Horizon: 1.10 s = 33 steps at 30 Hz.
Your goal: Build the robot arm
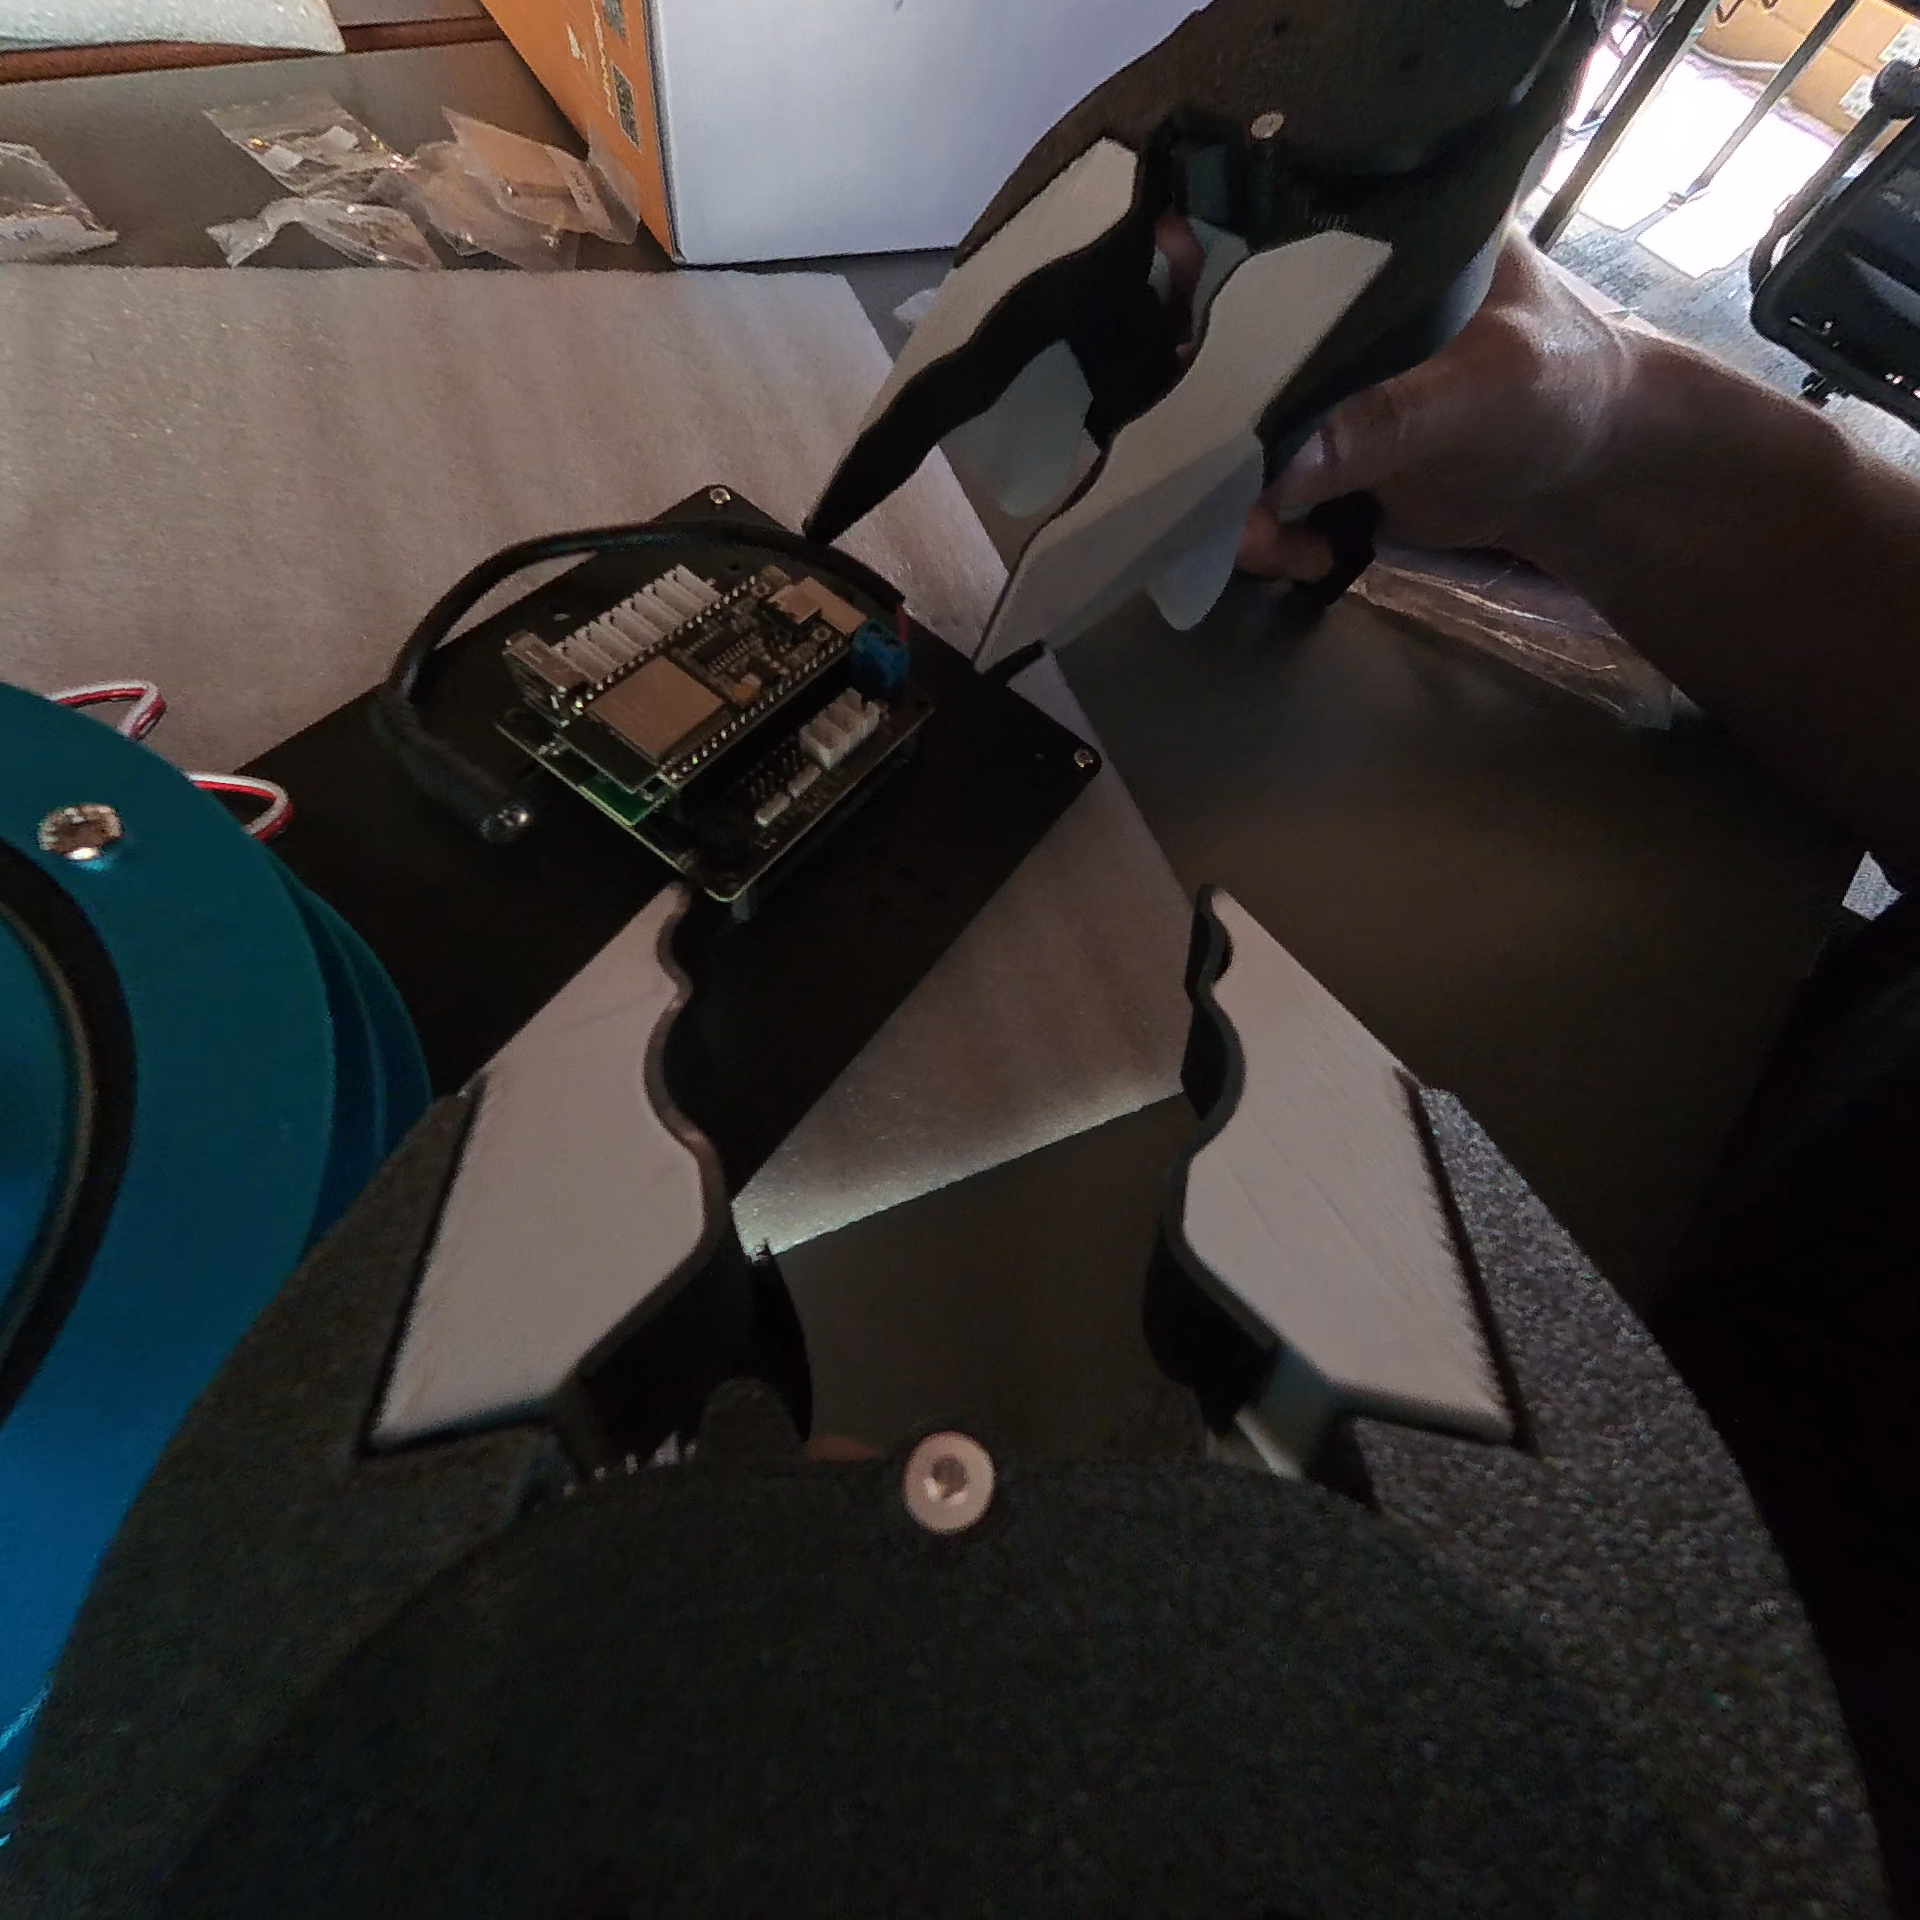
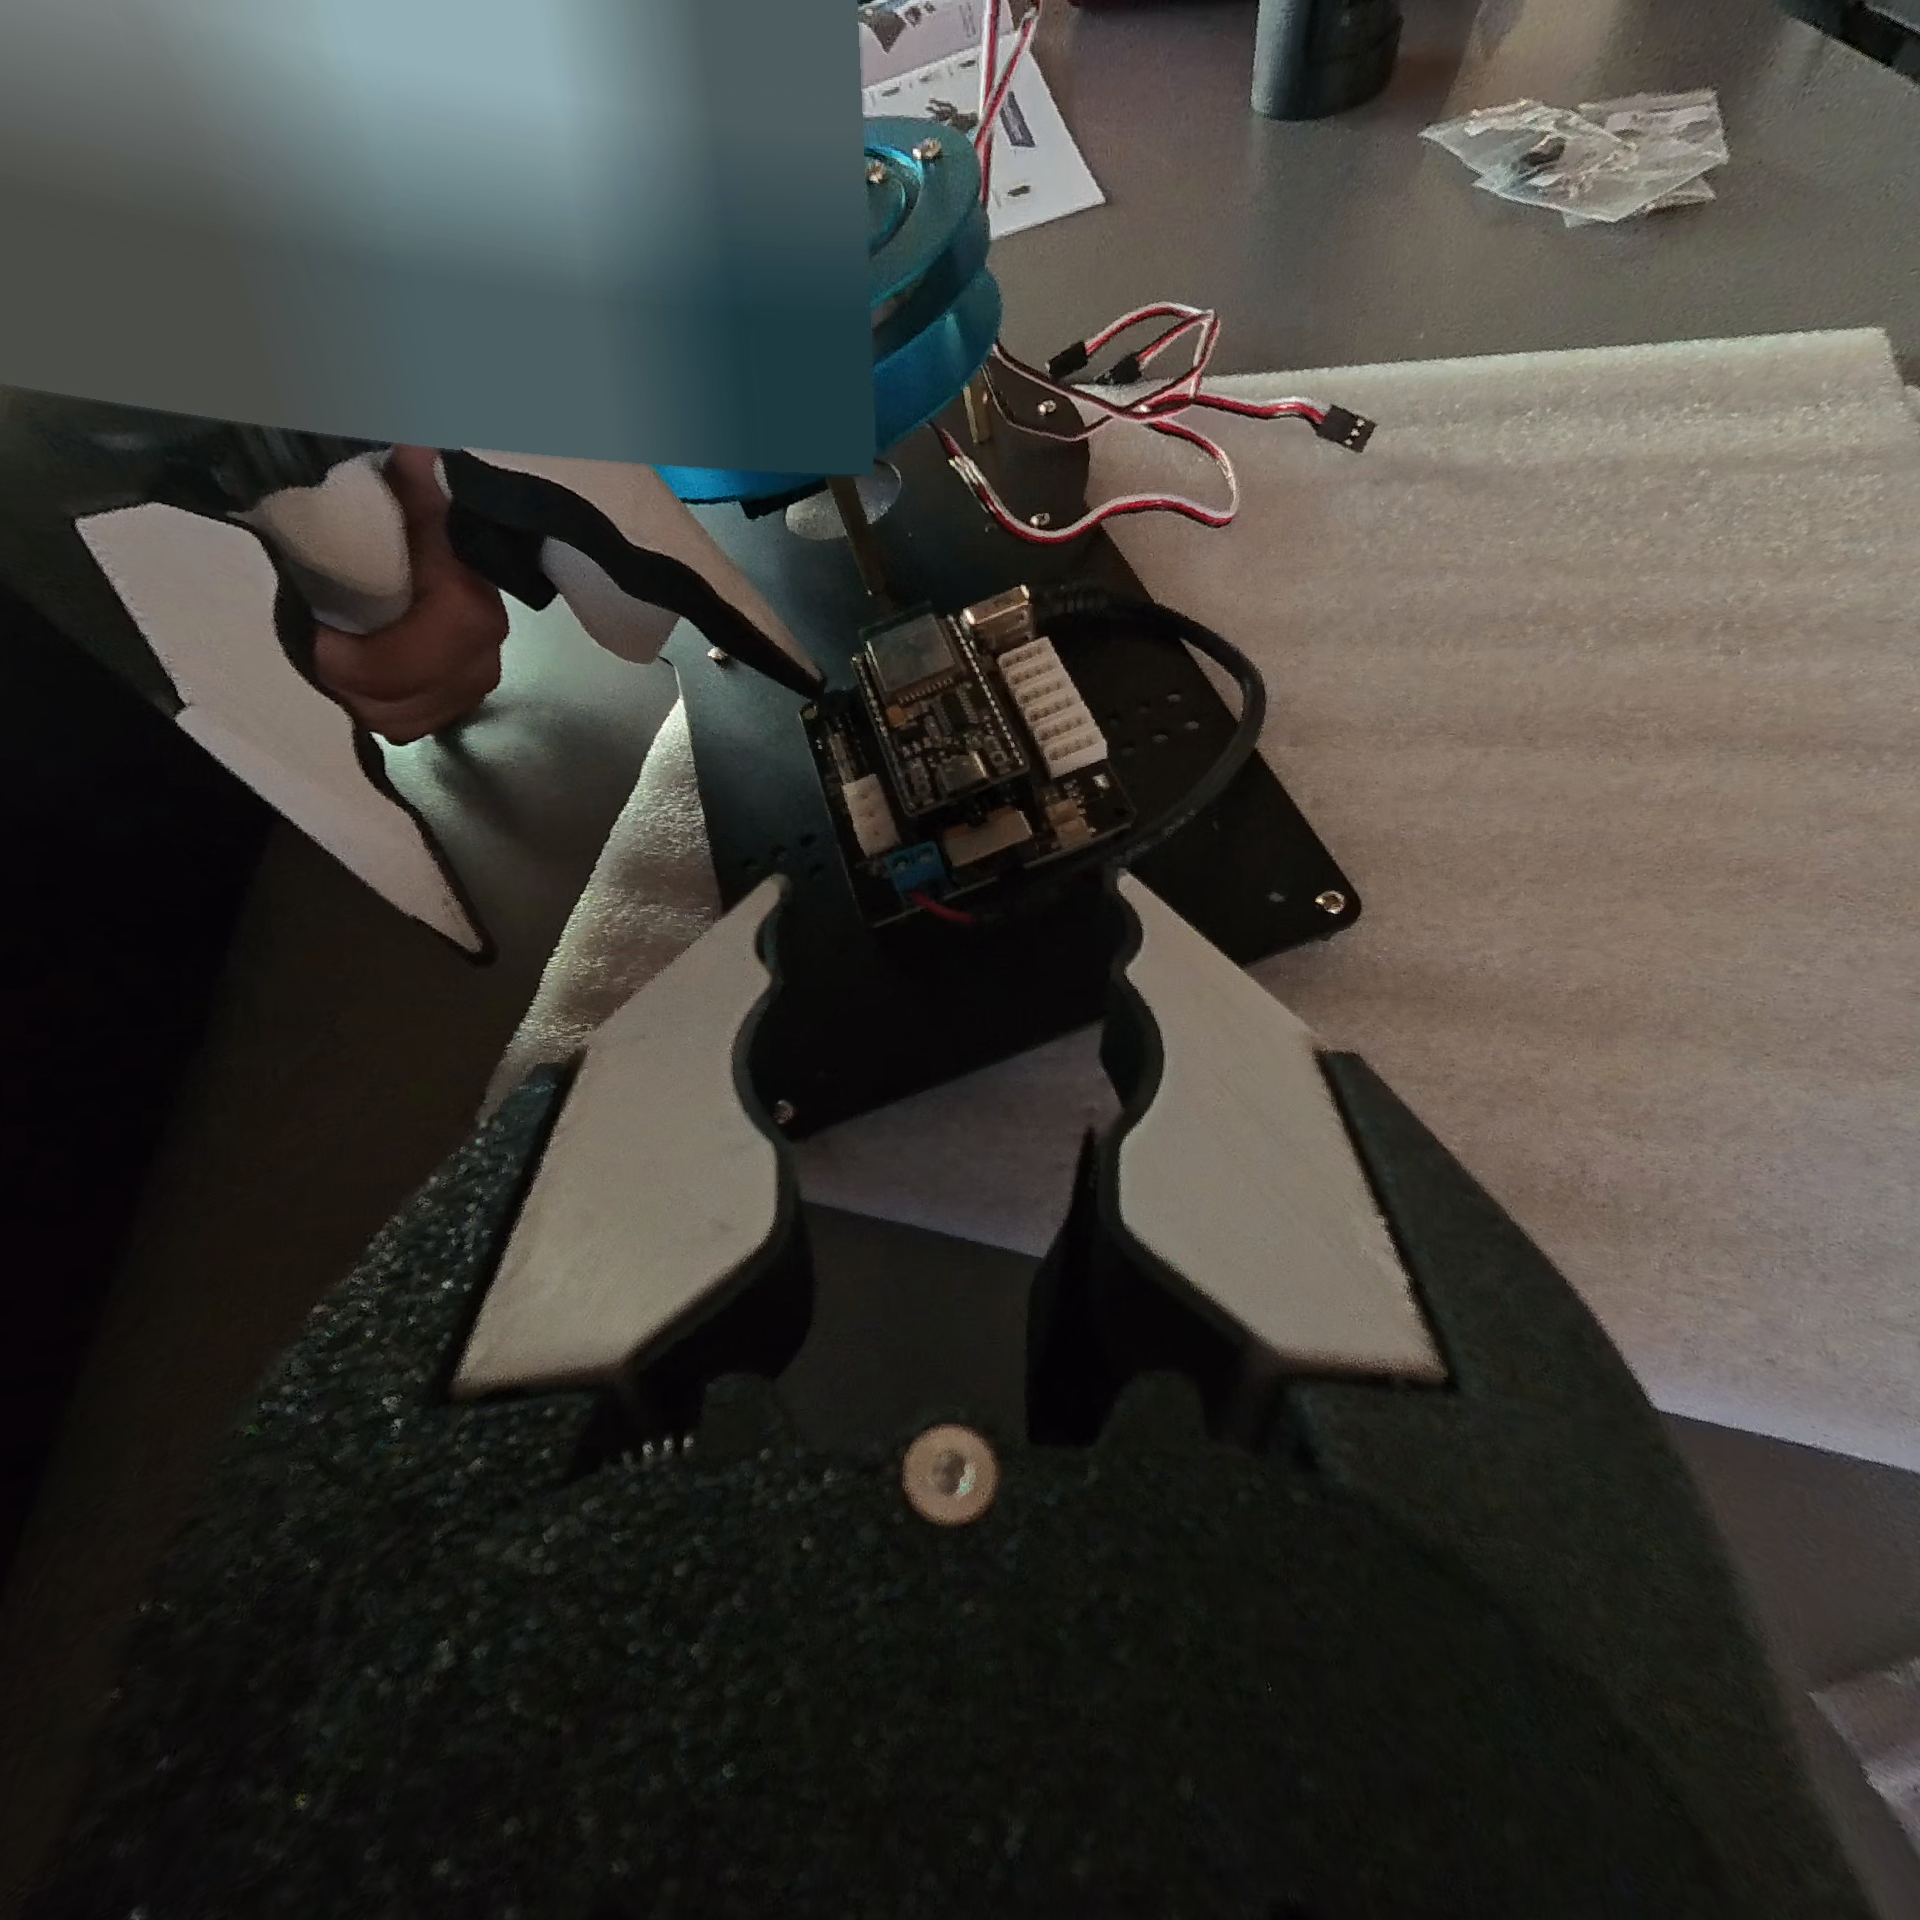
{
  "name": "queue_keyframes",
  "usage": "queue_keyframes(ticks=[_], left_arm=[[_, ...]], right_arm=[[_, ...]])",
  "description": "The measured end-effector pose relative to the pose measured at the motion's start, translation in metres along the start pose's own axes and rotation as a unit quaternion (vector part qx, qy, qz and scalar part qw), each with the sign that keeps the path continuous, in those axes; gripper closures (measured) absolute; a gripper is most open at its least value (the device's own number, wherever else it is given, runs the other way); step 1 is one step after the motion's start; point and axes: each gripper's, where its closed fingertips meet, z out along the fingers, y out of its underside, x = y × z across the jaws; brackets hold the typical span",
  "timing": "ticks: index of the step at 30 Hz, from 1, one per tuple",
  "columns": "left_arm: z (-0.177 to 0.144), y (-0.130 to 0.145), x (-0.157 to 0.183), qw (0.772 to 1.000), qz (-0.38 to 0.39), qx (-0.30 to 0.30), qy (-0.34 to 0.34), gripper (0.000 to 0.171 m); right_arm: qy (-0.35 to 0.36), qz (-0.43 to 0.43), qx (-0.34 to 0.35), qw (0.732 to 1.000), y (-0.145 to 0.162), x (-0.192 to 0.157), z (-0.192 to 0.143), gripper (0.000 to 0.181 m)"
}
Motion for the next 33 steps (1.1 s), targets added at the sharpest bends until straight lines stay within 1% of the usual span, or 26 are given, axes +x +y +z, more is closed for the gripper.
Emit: queue_keyframes(ticks=[3,6,7,9,12,14,20,33], left_arm=[[-0.001,-0.001,0.001,1.000,0.001,0.004,0.001,0.081],[-0.001,0.000,0.004,1.000,0.000,0.005,0.005,0.082],[-0.002,-0.001,0.004,1.000,-0.001,0.007,0.006,0.082],[-0.003,-0.002,0.004,1.000,-0.004,0.012,0.007,0.083],[-0.003,-0.001,0.005,1.000,-0.006,0.011,0.010,0.082],[-0.003,-0.002,0.005,1.000,-0.004,0.011,0.012,0.082],[-0.002,-0.002,0.007,1.000,-0.001,0.011,0.013,0.082],[-0.002,-0.003,0.006,1.000,-0.007,0.014,0.016,0.083]], right_arm=[[0.025,-0.006,-0.016,1.000,0.005,0.008,-0.003,0.129],[0.044,-0.010,-0.023,0.999,0.006,0.013,-0.006,0.128],[0.047,-0.014,-0.022,0.999,0.006,0.013,-0.006,0.125],[0.040,-0.021,-0.010,0.999,0.001,0.007,-0.004,0.113],[0.063,-0.027,-0.010,0.998,-0.002,0.009,0.002,0.105],[0.079,-0.033,-0.017,0.996,0.001,0.012,0.004,0.105],[0.097,-0.048,-0.040,0.993,0.007,0.014,0.010,0.108],[0.090,-0.037,-0.041,0.994,0.009,0.015,0.010,0.112]])
